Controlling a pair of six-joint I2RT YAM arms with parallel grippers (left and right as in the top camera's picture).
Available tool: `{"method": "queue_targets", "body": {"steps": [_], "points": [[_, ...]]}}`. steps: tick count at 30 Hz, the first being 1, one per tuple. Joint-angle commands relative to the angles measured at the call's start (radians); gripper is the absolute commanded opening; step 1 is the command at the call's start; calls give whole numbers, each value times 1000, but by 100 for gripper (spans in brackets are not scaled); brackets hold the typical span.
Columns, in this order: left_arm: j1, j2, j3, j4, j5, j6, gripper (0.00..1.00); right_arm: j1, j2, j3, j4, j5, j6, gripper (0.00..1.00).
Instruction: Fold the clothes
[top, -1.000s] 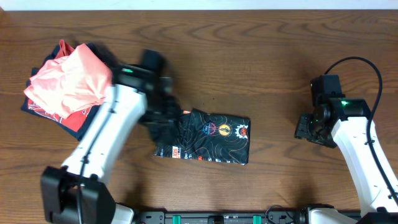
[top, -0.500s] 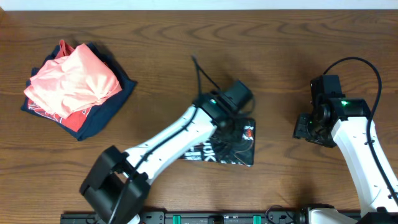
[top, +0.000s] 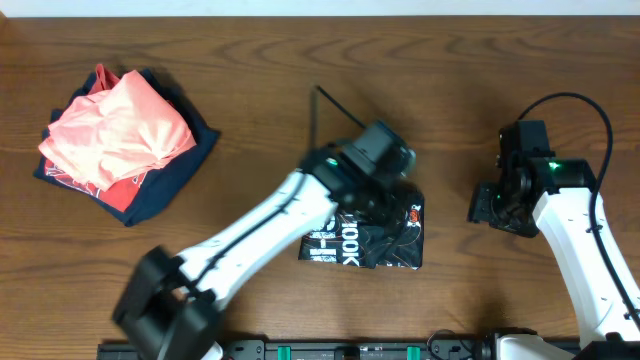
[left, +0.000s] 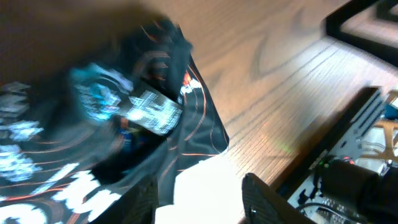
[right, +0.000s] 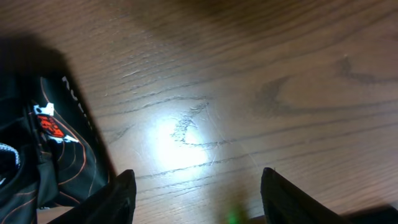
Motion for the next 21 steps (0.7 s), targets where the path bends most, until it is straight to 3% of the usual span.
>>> {"method": "queue_targets", "body": {"steps": [1,5,7,13,17,21], "points": [[96,-98,13,-22,6,77,47,-4,-1,13,12,-66,-71,63],[234,-126,13,-79,-56,58,49,23,8,13,66,-482,-343,64],[309,-124,5,-101,-67,38,51,63,16,13,90,-604,-386,64],[507,-117,-12,-139,-67,-27,52,276,70,13,233,-616,-384,64],[585,-117,-12,-153,-67,-51,52,389,169,13,335,-592,-288,64],[615,-117,-12,-162,-67,-51,53,441,284,13,356,-587,-253,48]]}}
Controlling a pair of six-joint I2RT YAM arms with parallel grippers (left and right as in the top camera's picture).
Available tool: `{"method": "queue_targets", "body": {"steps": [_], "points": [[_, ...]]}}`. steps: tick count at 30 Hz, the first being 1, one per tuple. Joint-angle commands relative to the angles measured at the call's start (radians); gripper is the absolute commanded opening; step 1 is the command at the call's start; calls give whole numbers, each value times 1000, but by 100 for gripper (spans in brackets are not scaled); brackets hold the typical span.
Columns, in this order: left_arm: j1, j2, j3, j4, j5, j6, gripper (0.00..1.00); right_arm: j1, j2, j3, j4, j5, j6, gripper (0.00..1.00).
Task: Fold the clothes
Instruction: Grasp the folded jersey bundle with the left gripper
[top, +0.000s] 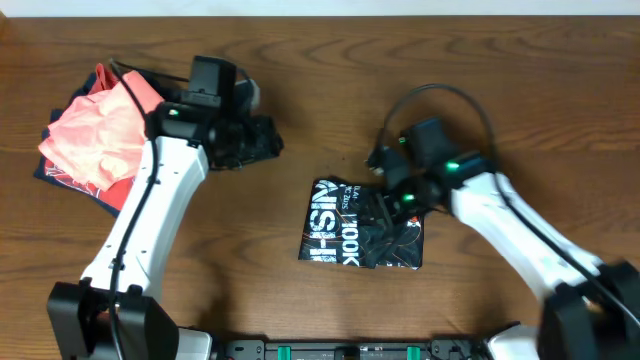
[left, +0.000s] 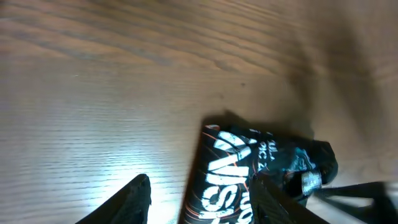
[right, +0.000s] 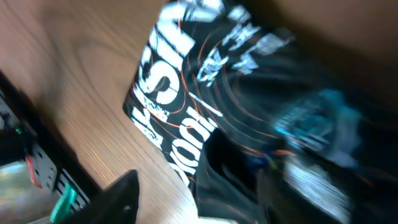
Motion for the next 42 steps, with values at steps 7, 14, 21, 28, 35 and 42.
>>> {"method": "queue_targets", "body": {"steps": [7,14,21,28,35,42], "points": [[11,6,-10,-19,-4,-16,57,-8,106,13,-197,216,77,43],[5,6,-10,-37,-4,-16,58,-141,41,13,-381,494,198,36],[-36,13,-10,-37,-4,2,75,-250,-18,13,-423,609,297,36],[-99,111,-11,-29,4,60,86,-249,-74,13,-396,572,293,40],[-147,281,-11,9,149,172,89,-249,-89,13,-392,569,293,43],[-203,433,-11,13,246,303,89,-249,-89,13,-392,569,293,44]]}}
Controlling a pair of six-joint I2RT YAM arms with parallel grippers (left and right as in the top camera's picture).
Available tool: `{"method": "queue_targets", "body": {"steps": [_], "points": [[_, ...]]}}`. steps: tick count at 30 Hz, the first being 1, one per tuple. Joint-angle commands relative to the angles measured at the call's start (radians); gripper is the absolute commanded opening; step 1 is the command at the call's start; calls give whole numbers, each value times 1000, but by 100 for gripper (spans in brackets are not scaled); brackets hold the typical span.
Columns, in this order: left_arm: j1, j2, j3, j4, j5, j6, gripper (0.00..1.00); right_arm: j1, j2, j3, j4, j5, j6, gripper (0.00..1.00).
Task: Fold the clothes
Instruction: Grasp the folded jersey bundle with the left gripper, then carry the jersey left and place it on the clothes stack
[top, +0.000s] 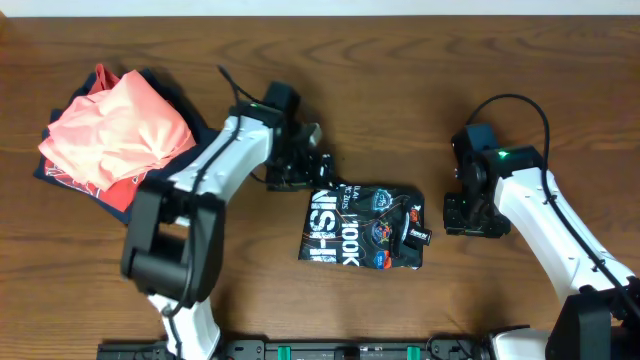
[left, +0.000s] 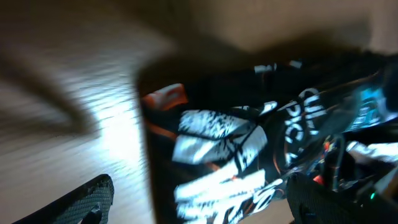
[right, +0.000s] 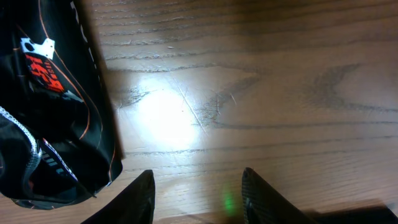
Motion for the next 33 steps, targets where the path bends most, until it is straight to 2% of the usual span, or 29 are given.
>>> {"method": "queue_targets", "body": {"steps": [1,4,6,7,10,11,13,18,24,28,33], "points": [[-33,66,-10,3,83,114,89,-2,-13,13,1,3,13,44],[-61,112,-10,16,155,156,88,-2,-13,13,2,3,13,44],[-85,135,-10,33,166,177,80,-3,-13,13,2,3,14,44],[-94,142,-10,44,165,184,69,-3,-13,13,1,3,14,44],[-113,146,-10,80,134,183,19,-3,-13,13,-3,3,13,43],[-113,145,-8,85,118,182,6,-3,-13,13,-4,3,13,43],[-104,142,6,73,47,160,6,-3,-13,13,-5,3,13,43],[-14,65,53,15,-274,64,6,-3,-13,13,-5,4,13,43],[142,-136,74,19,-539,59,6,-3,-13,13,-4,12,13,43],[257,-275,74,58,-738,99,6,-3,-13,13,-2,12,13,43],[395,-372,74,187,-798,198,6,-3,-13,13,1,12,13,43]]}}
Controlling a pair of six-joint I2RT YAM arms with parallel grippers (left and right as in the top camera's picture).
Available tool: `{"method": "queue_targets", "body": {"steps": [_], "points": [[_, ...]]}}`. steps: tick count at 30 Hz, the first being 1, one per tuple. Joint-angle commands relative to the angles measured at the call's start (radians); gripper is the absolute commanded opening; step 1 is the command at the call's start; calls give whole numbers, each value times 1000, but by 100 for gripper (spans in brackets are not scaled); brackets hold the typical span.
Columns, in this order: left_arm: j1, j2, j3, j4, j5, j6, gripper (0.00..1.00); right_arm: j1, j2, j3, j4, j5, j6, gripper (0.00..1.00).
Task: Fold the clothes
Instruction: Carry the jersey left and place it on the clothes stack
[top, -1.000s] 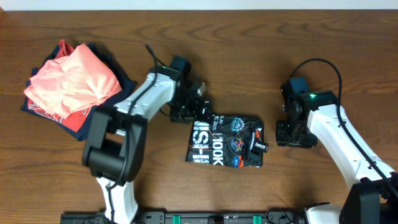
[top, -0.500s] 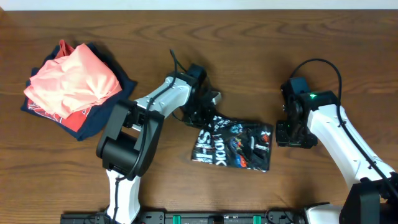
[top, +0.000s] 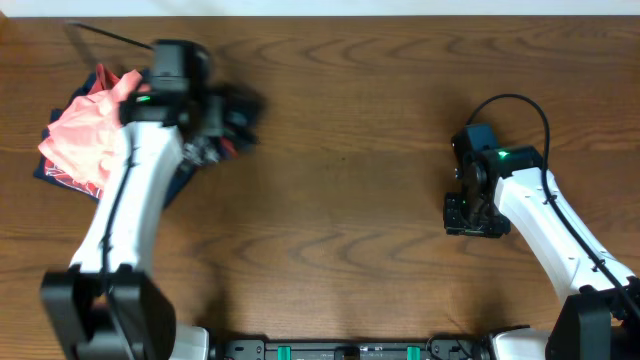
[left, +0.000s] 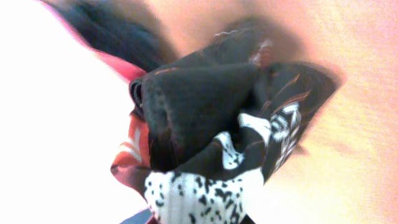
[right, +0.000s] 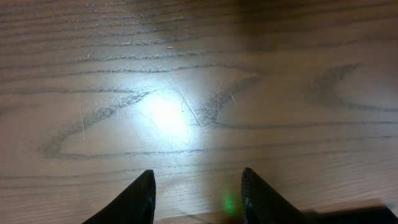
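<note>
The folded black shirt with white lettering (left: 205, 112) hangs bunched in my left gripper (left: 205, 208), whose fingers are hidden under the cloth. In the overhead view the shirt (top: 232, 108) is a dark blur at the right side of the clothes pile (top: 85, 140), a salmon-pink garment on top of red and navy ones at the far left. The left gripper (top: 215, 125) is shut on the shirt. My right gripper (top: 468, 215) stands open low over bare wood at the right, and its fingers (right: 140, 199) have nothing between them.
The wooden table (top: 340, 200) runs the whole width. A black cable (top: 515, 100) loops above the right arm. A black rail with green fittings (top: 350, 350) lines the front edge. A pale strip borders the far edge.
The black shirt has left the table's middle and is now in my left gripper beside the pile at the far left. The right arm has not moved.
First my left gripper was on the folded black shirt at the centre, with the right arm off to the right. Then the left arm was near the pile and the right gripper on the shirt. Later the left was at the shirt's corner; now the shirt is by the pile.
</note>
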Motion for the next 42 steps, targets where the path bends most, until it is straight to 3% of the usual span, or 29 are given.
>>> {"method": "queue_targets", "body": {"steps": [1,10,14,16,18,20,23,28,34,36,40,42], "points": [[92,-47,21,80,-119,93,6,-3,-13,12,0,11,13,43],[337,-42,21,225,-109,94,6,-3,-13,12,0,11,13,43],[439,-26,21,239,-17,53,7,-3,-13,12,0,11,13,44],[482,-10,20,235,15,37,13,-3,-13,12,0,10,13,44],[517,10,20,234,23,5,34,-4,-13,12,0,10,13,44],[544,27,20,235,23,-23,70,-5,-13,12,-1,10,13,45],[576,37,19,235,35,-68,98,-5,-13,12,0,10,13,46],[589,37,19,253,169,-71,98,-5,-13,12,27,9,14,52],[570,37,19,280,429,-70,98,-5,-13,12,90,-16,14,59],[555,34,19,281,515,-70,98,-5,-13,12,117,-22,14,68],[496,23,19,280,660,-70,98,-4,-13,12,203,-65,14,99],[439,16,19,268,669,-69,98,-4,-13,12,263,-104,13,99]]}}
